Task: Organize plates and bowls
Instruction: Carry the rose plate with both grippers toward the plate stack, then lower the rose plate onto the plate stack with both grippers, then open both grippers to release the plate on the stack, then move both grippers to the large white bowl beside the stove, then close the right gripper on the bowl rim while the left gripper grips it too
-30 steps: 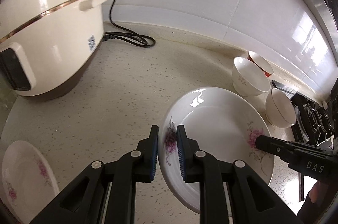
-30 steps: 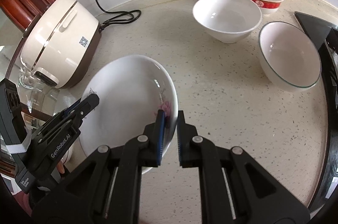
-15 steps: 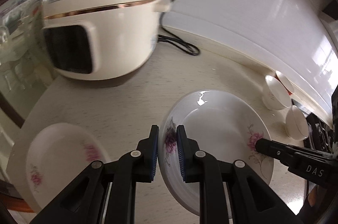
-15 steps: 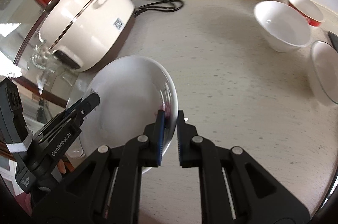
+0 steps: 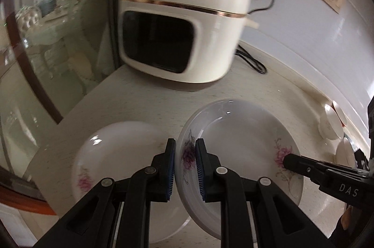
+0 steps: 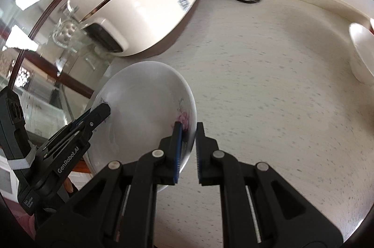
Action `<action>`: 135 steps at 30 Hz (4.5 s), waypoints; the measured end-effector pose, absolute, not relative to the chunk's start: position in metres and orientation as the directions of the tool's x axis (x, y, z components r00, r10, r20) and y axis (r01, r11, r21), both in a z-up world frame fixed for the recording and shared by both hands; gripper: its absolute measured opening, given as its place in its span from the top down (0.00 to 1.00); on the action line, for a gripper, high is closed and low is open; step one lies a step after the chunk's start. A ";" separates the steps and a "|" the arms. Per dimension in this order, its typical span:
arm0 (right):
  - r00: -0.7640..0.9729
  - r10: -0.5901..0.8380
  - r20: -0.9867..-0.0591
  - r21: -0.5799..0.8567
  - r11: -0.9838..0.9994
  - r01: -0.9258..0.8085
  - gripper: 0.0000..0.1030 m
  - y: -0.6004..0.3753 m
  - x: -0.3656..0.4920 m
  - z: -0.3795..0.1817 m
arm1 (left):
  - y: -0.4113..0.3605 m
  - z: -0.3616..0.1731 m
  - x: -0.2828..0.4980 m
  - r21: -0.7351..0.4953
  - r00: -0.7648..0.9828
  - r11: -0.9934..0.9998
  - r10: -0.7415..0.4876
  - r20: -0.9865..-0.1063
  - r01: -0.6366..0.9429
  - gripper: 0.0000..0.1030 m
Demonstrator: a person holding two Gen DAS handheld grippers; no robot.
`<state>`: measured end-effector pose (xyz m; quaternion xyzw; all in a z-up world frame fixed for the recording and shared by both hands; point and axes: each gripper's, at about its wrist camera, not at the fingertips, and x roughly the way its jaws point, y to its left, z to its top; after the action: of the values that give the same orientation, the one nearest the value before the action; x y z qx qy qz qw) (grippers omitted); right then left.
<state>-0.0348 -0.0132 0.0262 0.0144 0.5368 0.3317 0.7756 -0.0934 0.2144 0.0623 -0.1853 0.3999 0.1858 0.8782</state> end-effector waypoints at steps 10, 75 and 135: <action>0.146 0.542 -0.828 0.366 0.719 -0.591 0.87 0.039 -0.040 0.024 | 0.249 0.057 -0.118 -0.186 0.582 0.797 0.239 -0.777 -0.575 0.83; 0.187 0.560 -0.807 0.422 0.768 -0.482 0.45 -0.002 -0.052 -0.005 | 0.195 0.065 -0.110 -0.103 0.606 0.878 0.235 -0.760 -0.468 0.19; 0.481 0.292 -0.827 0.452 0.853 0.260 0.80 -0.374 0.040 -0.031 | -0.126 0.027 0.124 -0.399 0.353 0.896 -0.443 -0.824 0.195 0.85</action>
<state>0.0402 -0.3740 -0.0309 0.2709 0.5093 0.0097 0.8168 0.1239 -0.1263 0.0265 -0.1163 0.5339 -0.1959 0.8143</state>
